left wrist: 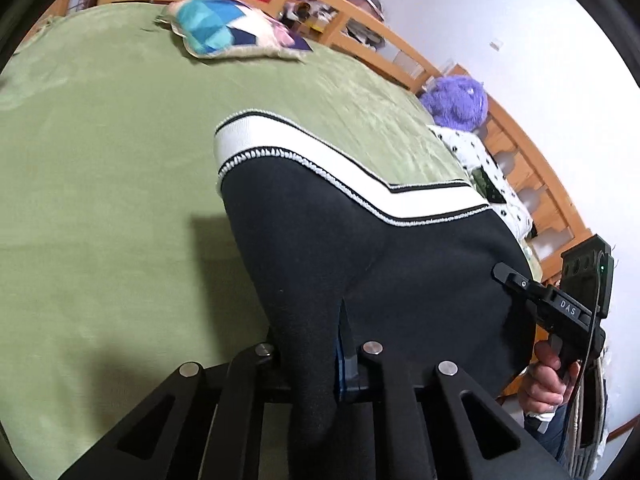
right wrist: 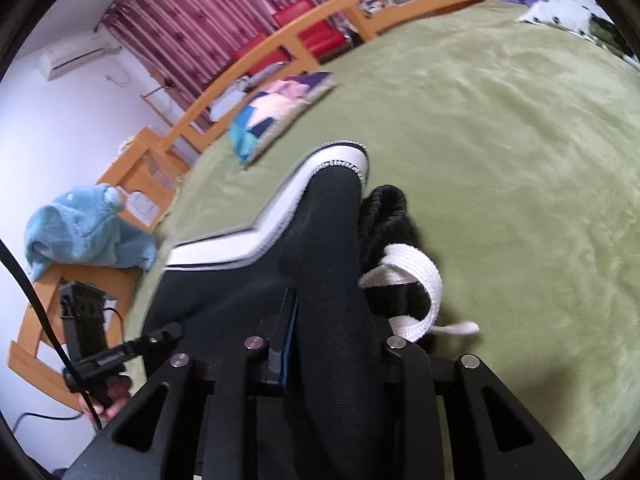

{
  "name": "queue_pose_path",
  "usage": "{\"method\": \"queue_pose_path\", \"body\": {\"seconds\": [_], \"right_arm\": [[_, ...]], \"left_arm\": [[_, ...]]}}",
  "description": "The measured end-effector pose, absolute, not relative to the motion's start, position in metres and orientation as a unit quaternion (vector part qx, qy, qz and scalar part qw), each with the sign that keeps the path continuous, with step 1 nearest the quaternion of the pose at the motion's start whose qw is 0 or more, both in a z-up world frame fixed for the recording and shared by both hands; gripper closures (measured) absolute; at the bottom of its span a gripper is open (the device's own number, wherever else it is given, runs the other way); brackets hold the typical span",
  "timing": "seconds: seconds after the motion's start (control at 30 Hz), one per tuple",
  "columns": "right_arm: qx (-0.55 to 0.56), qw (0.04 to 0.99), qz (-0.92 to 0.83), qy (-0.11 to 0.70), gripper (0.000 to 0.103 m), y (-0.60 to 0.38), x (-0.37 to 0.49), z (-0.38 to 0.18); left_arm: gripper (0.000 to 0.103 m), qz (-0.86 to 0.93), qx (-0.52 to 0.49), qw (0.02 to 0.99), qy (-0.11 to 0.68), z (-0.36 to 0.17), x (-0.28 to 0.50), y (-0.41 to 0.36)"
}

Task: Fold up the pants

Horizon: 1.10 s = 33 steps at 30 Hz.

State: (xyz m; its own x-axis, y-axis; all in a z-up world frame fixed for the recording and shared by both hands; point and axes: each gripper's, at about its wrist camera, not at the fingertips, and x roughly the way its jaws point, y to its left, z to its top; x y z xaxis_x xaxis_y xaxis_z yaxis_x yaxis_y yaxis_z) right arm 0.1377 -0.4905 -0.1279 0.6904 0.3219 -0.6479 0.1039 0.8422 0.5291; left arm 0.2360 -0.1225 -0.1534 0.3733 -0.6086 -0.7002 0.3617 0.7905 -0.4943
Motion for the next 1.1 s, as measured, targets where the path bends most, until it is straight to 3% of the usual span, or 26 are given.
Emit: {"method": "queue_pose_path", "body": {"seconds": [0.33, 0.4, 0.43, 0.53, 0.63, 0.7, 0.8, 0.9, 1.1], "right_arm": [[0.282, 0.845, 0.183, 0.416, 0.08, -0.351, 0.184, -0.151], [0.266, 0.847, 0.191, 0.42, 0.079, -0.33, 0.196, -0.158], [0.247, 0.856, 0.182, 0.417, 0.077, -0.325, 0.201, -0.16], [0.23, 0.857, 0.145, 0.438, 0.067, -0.334, 0.211, -0.171], [0.211, 0.84, 0.111, 0.488, 0.044, -0.345, 0.216, -0.193], [0.204, 0.848, 0.091, 0.48, 0.045, -0.347, 0.205, -0.182], [0.167, 0.878, 0.058, 0.444, 0.047, -0.347, 0.177, -0.153], [0.145, 0.894, 0.094, 0.413, 0.047, -0.332, 0.145, -0.136], [0.068, 0.888, 0.107, 0.441, 0.05, -0.297, 0.107, -0.182]], "left_arm": [[0.091, -0.18, -0.124, 0.86, 0.46, -0.137, 0.257, 0.025], [0.088, -0.176, -0.132, 0.853, 0.474, -0.157, 0.266, 0.034], [0.08, -0.171, -0.134, 0.848, 0.483, -0.165, 0.27, 0.032], [0.057, -0.144, -0.113, 0.846, 0.501, -0.186, 0.273, 0.031], [0.055, -0.136, -0.091, 0.854, 0.493, -0.181, 0.258, 0.024], [0.054, -0.125, -0.06, 0.865, 0.482, -0.17, 0.24, 0.019], [0.043, -0.125, -0.034, 0.878, 0.46, -0.157, 0.208, 0.013], [0.043, -0.136, -0.009, 0.883, 0.449, -0.154, 0.174, 0.008], [0.038, -0.129, -0.009, 0.876, 0.465, -0.193, 0.124, 0.017]]}}
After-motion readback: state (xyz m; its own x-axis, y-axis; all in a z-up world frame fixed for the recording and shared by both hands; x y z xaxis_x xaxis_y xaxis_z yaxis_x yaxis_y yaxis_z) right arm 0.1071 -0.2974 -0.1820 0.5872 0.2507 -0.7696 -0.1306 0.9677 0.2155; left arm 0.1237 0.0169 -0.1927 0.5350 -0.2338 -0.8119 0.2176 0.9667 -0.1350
